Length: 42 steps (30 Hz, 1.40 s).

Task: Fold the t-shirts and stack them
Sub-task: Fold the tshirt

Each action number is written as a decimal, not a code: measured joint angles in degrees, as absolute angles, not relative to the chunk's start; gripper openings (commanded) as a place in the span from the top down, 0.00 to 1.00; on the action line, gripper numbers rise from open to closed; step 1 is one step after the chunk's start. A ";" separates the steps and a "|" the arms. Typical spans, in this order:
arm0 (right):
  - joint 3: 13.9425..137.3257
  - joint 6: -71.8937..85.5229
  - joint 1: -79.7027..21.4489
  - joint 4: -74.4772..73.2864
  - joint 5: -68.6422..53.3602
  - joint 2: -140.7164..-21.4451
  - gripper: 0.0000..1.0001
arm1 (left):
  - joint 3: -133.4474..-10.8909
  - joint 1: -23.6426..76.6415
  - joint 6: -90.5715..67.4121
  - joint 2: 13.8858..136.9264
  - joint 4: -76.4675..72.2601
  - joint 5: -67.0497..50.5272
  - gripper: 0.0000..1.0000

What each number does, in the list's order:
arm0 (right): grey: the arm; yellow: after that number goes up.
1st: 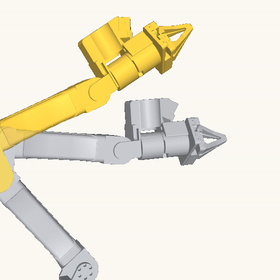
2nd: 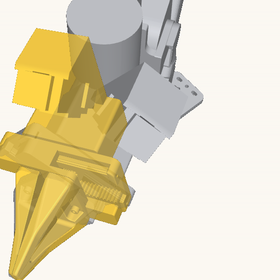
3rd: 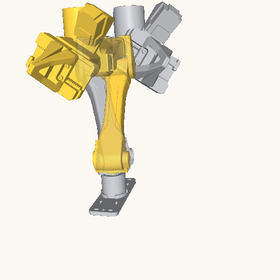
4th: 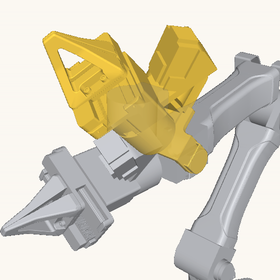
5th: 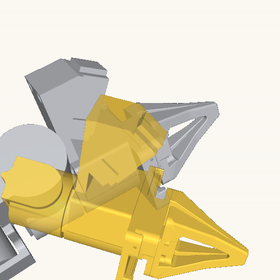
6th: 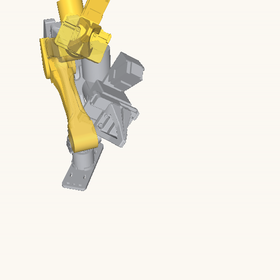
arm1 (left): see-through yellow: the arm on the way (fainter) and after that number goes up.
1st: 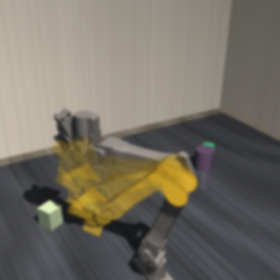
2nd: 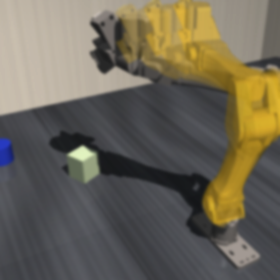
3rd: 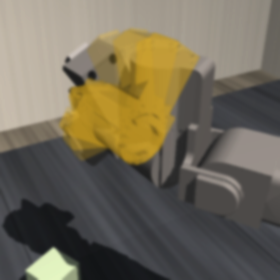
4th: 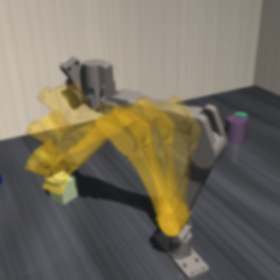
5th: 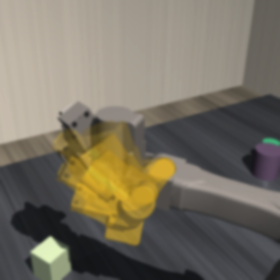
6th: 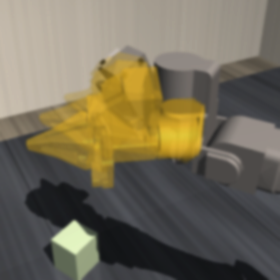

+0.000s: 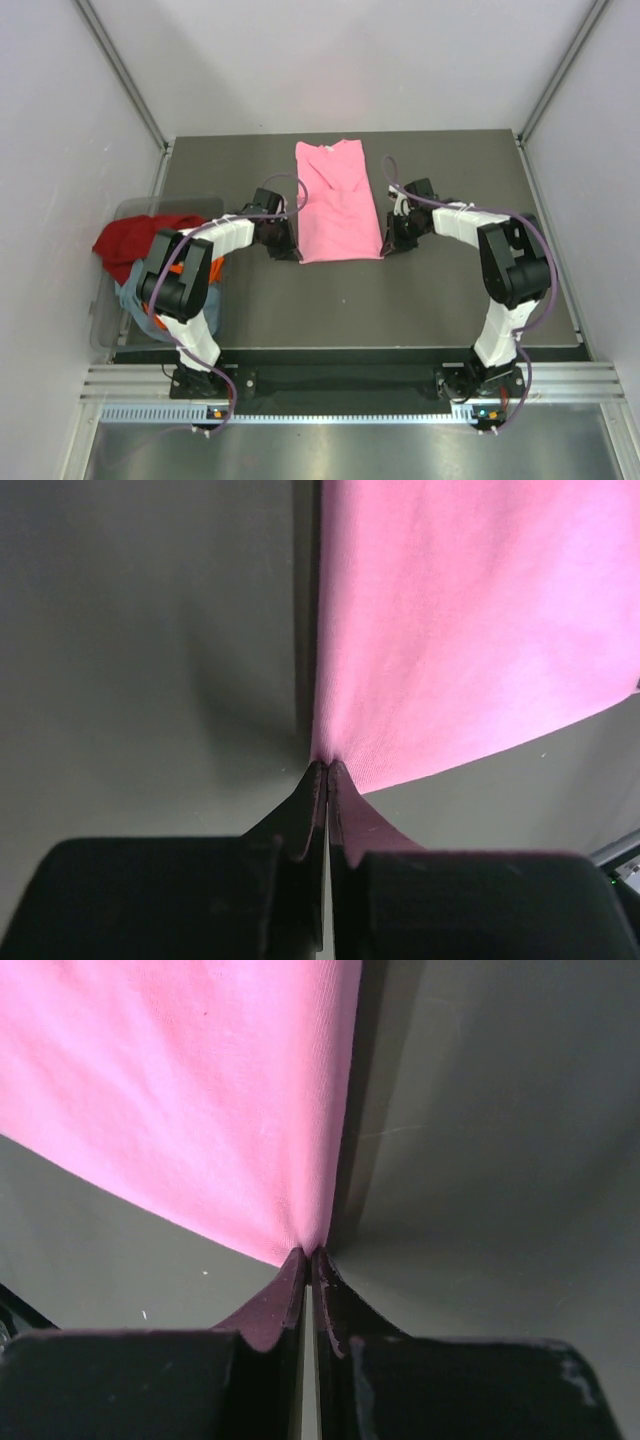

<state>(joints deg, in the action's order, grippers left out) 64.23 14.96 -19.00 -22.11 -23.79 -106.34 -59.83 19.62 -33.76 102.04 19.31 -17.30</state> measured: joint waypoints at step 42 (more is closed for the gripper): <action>68.42 13.93 -21.56 -23.53 -16.58 -98.43 0.61 | -73.17 24.69 -36.05 101.97 24.03 -11.05 0.73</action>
<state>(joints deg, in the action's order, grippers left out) 68.42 13.93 -21.56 -23.53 -16.58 -98.43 -73.17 24.69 -36.05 101.97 24.03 -11.05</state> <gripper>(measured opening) 0.397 0.280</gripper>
